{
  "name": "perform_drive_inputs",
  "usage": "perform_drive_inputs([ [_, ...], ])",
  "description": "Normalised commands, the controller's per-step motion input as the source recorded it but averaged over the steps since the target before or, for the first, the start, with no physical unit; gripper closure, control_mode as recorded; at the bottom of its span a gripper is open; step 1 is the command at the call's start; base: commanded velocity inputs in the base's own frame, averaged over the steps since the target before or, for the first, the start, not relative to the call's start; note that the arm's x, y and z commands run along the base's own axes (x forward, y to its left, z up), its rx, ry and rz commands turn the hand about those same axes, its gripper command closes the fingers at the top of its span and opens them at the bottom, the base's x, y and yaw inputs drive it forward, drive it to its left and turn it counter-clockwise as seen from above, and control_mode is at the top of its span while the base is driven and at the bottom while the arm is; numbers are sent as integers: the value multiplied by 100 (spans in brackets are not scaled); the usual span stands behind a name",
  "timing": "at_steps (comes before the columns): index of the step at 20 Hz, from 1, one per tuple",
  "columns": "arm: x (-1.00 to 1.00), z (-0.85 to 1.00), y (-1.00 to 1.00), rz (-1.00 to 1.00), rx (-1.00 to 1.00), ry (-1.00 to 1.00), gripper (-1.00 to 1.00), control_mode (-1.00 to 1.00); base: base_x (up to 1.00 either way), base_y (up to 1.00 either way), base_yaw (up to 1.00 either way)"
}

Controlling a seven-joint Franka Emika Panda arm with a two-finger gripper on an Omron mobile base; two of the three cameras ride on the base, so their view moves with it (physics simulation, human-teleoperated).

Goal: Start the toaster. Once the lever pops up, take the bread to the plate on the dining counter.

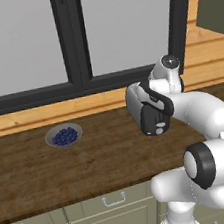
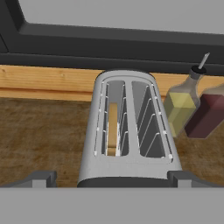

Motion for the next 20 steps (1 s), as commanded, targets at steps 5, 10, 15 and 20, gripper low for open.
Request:
perform_drive_inputs([
  [5, 0, 0, 0, 0, 0, 0, -100, -100, 0, 0, 0],
  [10, 0, 0, 0, 0, 0, 0, -100, -100, 0, 0, 0],
  [15, 0, 0, 0, 0, 0, 0, -100, -100, 0, 0, 0],
  [20, 0, 0, 0, 0, 0, 0, -100, -100, 0, 0, 0],
])
